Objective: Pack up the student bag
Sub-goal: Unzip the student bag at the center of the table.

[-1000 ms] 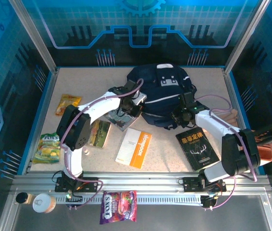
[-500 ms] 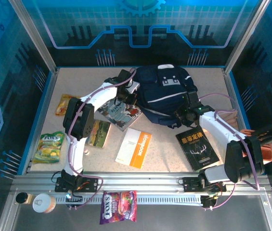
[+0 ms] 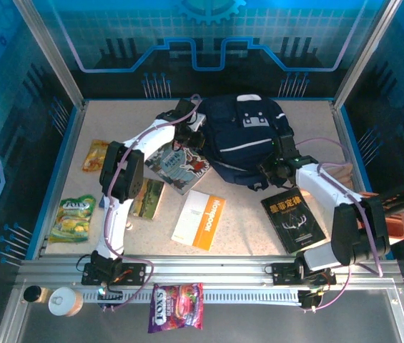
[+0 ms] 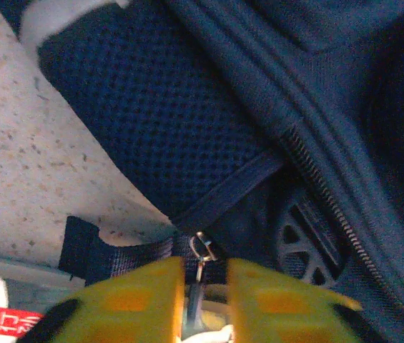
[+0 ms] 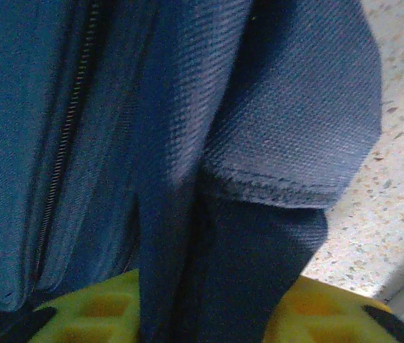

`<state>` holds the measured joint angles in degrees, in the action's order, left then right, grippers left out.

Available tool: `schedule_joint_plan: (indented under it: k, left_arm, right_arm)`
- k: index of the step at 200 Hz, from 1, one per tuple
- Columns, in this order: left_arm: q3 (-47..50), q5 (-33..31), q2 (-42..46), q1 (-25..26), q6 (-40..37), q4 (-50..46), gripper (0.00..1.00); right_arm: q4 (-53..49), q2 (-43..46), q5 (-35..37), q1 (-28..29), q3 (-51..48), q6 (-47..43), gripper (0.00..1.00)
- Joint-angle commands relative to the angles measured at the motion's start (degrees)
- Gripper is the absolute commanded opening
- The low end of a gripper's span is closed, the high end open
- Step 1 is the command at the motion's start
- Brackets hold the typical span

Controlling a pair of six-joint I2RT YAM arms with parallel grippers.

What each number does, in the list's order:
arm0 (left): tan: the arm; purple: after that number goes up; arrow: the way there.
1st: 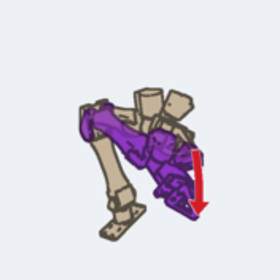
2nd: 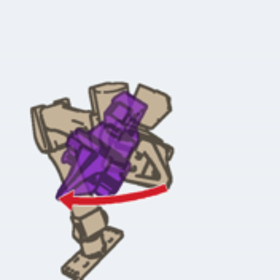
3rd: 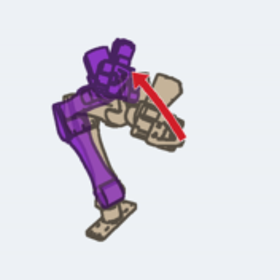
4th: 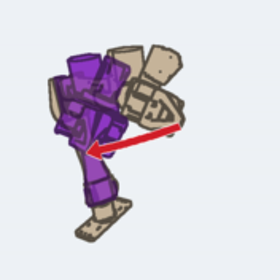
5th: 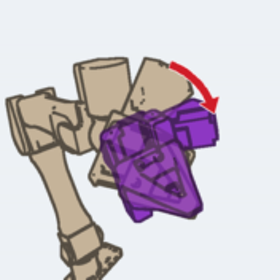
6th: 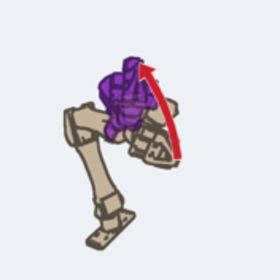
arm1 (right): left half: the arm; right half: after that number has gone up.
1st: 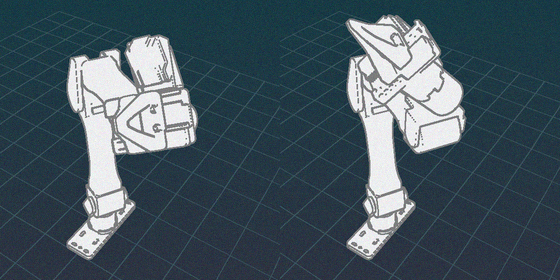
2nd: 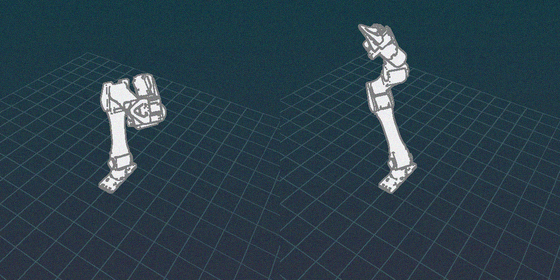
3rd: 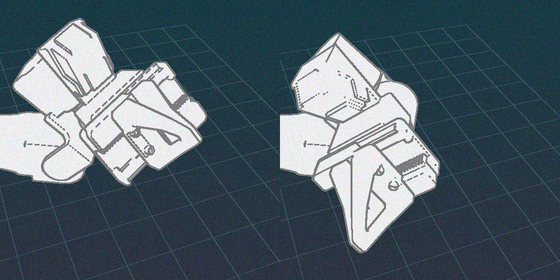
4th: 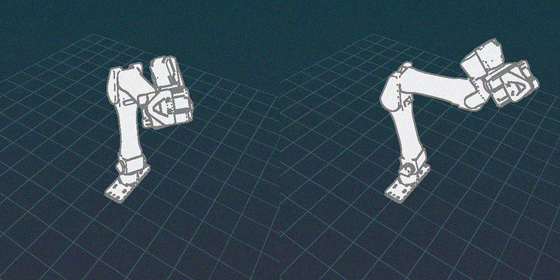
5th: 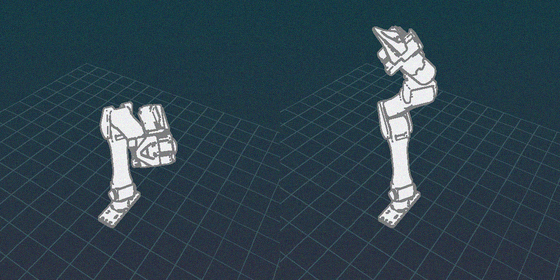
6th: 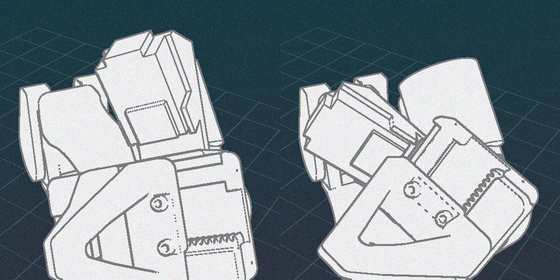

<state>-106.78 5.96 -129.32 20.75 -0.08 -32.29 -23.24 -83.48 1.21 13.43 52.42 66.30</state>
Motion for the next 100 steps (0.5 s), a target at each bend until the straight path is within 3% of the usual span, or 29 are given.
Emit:
schedule_joint_plan:
  k: [1,19,40,74,100]
  left_arm:
    - [0.7,0.7,4.0,-0.5,4.4,3.2,0.37]
    - [5.8,0.4,9.9,-0.5,7.9,4.1,0.51]
    - [13.9,-2.1,17.9,-0.8,13.5,5.2,0.61]
    - [28.5,-3.2,29.3,-2.4,25.3,6.7,0.75]
    - [38.3,-1.2,35.0,-4.7,34.4,9.5,0.82]
  right_arm:
    - [3.0,-2.2,-2.6,-0.2,2.6,-3.3,0.47]
    - [0.2,-2.5,-0.2,-0.2,3.5,-7.6,0.64]
    - [-5.7,-1.5,3.2,-0.1,5.9,-13.9,0.74]
    - [-12.8,1.3,8.9,2.6,10.6,-23.9,0.83]
    - [-13.3,0.3,9.6,8.5,15.7,-31.1,0.85]
